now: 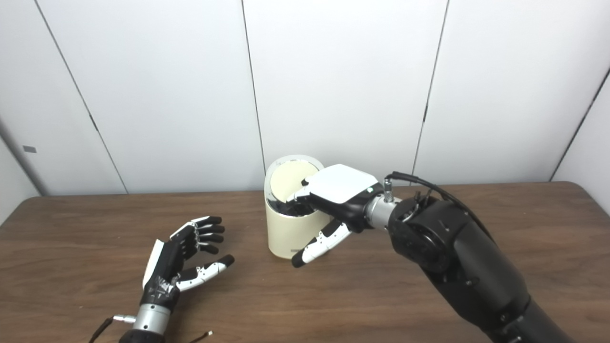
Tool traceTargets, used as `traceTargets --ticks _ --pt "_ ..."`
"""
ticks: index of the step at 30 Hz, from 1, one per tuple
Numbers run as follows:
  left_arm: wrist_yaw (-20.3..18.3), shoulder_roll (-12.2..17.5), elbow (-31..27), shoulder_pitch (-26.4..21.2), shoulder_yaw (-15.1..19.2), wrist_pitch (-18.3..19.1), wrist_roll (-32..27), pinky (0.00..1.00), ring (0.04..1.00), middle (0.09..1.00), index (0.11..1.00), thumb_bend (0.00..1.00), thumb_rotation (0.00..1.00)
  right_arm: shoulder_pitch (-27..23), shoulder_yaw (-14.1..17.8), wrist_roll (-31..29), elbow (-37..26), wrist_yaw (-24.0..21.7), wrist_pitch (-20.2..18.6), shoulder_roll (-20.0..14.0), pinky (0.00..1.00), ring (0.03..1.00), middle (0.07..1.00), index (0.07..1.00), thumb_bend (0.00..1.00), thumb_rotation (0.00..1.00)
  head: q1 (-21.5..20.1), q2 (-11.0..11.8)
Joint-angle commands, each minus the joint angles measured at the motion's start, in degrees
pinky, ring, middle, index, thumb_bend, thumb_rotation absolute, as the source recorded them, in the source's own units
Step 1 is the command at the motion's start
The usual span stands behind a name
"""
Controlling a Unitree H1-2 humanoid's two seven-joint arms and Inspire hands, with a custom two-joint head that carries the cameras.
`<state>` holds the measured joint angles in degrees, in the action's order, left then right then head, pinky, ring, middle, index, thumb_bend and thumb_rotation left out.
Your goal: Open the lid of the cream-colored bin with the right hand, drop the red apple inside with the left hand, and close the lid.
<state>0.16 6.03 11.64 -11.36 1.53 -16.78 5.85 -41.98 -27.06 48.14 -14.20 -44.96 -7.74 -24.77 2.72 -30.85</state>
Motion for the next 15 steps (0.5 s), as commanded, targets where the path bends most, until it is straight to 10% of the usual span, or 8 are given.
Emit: traceTargets --ticks 1,15 --pt "0.6 -0.7 0.4 0.5 -0.2 -0.7 -0.4 0.57 0.658 0.697 0.735 0.69 0.03 -0.3 -0.7 0.6 0.8 -4.0 -1.4 -0.3 0.92 0.958 0.851 0.846 0.76 0.82 0.1 0.0" --pt "0.1 -0.2 0.4 0.5 -0.2 -0.9 -0.7 0.56 0.662 0.701 0.740 0.68 0.03 4.9 15.3 -14.1 -3.0 10.7 -2.7 4.9 0.78 0.883 0.842 0.896 0.68 0.58 -0.1 0.3"
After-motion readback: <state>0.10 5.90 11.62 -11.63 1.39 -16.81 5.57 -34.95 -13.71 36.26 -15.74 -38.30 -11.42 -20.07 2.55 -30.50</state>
